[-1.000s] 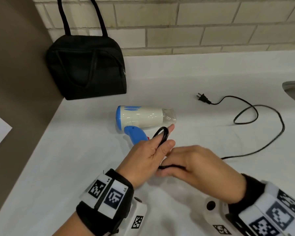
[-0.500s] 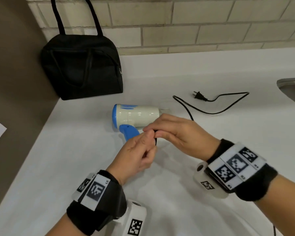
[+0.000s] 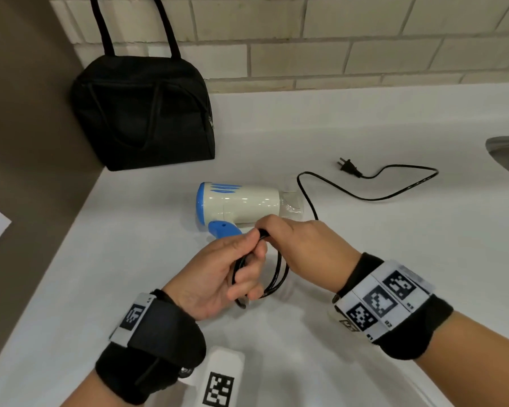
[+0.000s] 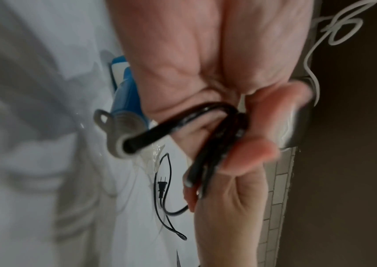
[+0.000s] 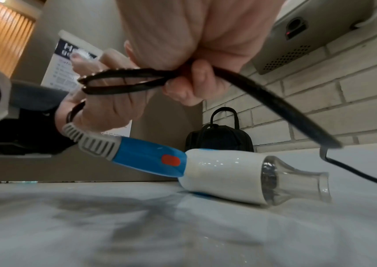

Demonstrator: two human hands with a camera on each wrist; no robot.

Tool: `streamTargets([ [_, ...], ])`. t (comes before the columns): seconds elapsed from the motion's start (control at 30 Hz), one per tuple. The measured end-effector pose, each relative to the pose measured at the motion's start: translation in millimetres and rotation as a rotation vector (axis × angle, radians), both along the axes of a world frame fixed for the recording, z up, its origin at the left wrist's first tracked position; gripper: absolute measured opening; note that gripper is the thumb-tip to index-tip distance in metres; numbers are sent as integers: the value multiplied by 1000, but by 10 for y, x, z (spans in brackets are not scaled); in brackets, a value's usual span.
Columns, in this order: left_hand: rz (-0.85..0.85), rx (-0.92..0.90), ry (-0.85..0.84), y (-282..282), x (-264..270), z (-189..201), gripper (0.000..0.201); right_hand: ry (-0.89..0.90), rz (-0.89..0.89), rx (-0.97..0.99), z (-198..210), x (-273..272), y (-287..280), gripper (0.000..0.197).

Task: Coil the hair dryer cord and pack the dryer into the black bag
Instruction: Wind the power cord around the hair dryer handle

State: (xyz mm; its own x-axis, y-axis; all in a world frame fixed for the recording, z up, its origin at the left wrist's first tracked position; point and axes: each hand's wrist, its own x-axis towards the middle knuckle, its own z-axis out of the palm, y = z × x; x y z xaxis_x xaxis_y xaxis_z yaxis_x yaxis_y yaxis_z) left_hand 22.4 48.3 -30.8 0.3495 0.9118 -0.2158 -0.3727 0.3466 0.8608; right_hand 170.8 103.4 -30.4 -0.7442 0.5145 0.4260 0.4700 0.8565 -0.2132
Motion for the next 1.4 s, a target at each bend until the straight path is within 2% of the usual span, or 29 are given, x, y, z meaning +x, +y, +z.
streamTargets([
  [0.07,6,-27,17,3,6,33,33,-50,-1,53,-21,9,35,26],
  [0.13,29,-24,-1,7,25,55,33,5,-17,43,-44,-6,55,21],
  [0.17,47,-22,-17,3,33,66,34,73,-41,-25,-41,-12,58,19],
  [0.2,69,-20,-38,-4,40,82,34,153,-50,-182,-15,-14,61,22],
  [0.27,138,-18,-104,-13,36,124,36,318,-27,-613,39,9,101,25],
  [0.3,188,-19,-143,-18,23,153,39,384,-34,-775,53,59,135,21],
  [0.33,239,-17,-175,-24,4,182,39,422,-59,-854,71,124,160,20],
  [0.4,332,-1,-218,-36,-36,217,37,400,-104,-817,43,244,205,24],
  [0.5,413,28,-233,-46,-20,234,33,160,-177,-466,-46,280,202,29],
  [0.57,436,94,-149,-37,56,257,28,66,-248,-279,-72,201,152,34],
  [0.63,440,224,38,-30,151,277,32,10,-262,-183,-71,86,66,38],
  [0.7,427,397,278,-30,246,258,39,-37,-232,-212,-81,-24,-31,44],
  [0.77,414,547,452,-49,323,202,38,-52,-214,-284,-64,-101,-95,39],
  [0.87,411,684,535,-85,365,106,36,18,-174,-511,-14,-96,-131,21],
  [0.93,418,730,549,-87,369,76,34,122,-104,-701,1,-58,-187,29],
  [1.0,420,754,570,-84,381,59,35,89,-23,-789,6,-17,-275,23],
  [1.17,442,840,732,-89,409,20,30,130,-23,-616,-21,102,-342,16],
  [1.27,466,916,850,-90,435,25,43,64,-65,-551,29,149,-361,14],
  [1.4,552,881,1000,-106,464,85,64,57,-56,-545,71,142,-398,13],
])
